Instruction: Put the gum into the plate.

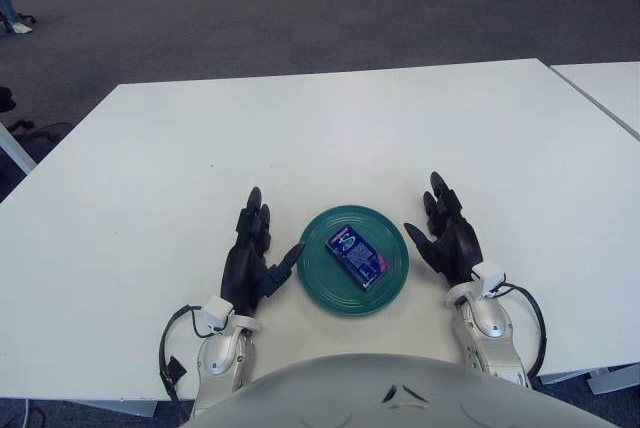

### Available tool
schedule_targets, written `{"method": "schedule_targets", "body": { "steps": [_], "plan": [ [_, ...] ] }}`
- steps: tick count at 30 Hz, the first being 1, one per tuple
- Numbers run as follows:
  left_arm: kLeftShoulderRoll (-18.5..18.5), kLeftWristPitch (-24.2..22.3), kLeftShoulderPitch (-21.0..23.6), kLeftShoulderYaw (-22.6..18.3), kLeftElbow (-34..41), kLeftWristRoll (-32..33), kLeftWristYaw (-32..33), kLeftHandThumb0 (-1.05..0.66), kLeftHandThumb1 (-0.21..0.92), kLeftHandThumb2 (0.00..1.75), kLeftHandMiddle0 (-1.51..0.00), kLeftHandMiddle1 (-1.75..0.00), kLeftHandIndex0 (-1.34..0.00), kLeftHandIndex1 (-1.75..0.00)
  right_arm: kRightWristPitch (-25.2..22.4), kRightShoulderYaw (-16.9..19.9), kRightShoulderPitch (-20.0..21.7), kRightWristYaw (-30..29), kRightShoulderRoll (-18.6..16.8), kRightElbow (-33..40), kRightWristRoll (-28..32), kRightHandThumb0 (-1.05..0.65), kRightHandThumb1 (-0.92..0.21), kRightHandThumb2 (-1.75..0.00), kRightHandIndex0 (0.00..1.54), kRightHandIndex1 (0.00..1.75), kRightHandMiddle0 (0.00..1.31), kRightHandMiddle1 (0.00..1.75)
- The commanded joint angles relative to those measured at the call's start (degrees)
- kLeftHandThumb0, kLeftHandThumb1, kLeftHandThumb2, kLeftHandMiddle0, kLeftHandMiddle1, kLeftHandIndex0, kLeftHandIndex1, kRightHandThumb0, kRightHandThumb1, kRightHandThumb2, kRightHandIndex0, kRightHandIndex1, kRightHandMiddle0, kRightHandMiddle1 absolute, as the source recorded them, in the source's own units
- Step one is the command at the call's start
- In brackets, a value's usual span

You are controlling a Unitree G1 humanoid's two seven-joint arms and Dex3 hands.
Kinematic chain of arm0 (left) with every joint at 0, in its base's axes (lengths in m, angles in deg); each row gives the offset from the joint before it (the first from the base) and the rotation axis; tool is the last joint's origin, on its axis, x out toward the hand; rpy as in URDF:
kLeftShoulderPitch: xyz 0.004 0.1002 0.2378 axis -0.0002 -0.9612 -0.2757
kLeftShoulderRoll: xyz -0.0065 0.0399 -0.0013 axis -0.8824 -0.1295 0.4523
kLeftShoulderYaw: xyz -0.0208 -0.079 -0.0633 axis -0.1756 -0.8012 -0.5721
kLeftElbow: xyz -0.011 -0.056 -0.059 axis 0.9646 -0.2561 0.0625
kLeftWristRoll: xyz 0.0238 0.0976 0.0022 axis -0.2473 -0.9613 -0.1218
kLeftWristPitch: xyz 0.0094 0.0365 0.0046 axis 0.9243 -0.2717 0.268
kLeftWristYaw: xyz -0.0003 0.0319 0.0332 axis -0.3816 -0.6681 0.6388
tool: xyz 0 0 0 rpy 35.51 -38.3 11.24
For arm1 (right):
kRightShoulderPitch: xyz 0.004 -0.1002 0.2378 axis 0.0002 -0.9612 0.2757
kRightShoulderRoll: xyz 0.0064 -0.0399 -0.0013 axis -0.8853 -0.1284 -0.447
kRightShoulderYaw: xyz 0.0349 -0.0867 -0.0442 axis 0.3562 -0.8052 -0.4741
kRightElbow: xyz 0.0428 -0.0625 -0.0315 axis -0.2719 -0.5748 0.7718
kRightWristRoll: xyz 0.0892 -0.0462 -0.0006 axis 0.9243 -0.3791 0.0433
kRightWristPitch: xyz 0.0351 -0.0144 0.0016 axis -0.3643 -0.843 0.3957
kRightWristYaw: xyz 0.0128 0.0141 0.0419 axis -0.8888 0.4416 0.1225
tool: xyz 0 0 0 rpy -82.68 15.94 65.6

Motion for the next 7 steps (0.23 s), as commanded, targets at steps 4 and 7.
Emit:
{"method": "schedule_targets", "body": {
  "steps": [4, 7],
  "plan": [
    [0.11, -3.23, -0.89, 0.17, -1.48, -1.81, 2.0, -0.65, 0.71, 0.11, 0.0, 0.0, 0.0, 0.0, -4.9, 0.52, -1.58, 0.25, -0.17, -3.28, 1.38, -0.9, -0.88, -0.02, 0.0, 0.0, 0.05, 0.03],
    [0.33, -4.3, -1.04, 0.32, -0.89, -1.5, 2.2, -0.63, 0.7, 0.11, 0.0, 0.0, 0.0, 0.0, -5.45, 0.68, -1.48, 0.18, -0.25, -3.16, 1.76, -0.9, -0.87, -0.02, 0.0, 0.0, 0.05, 0.04]
  ]
}}
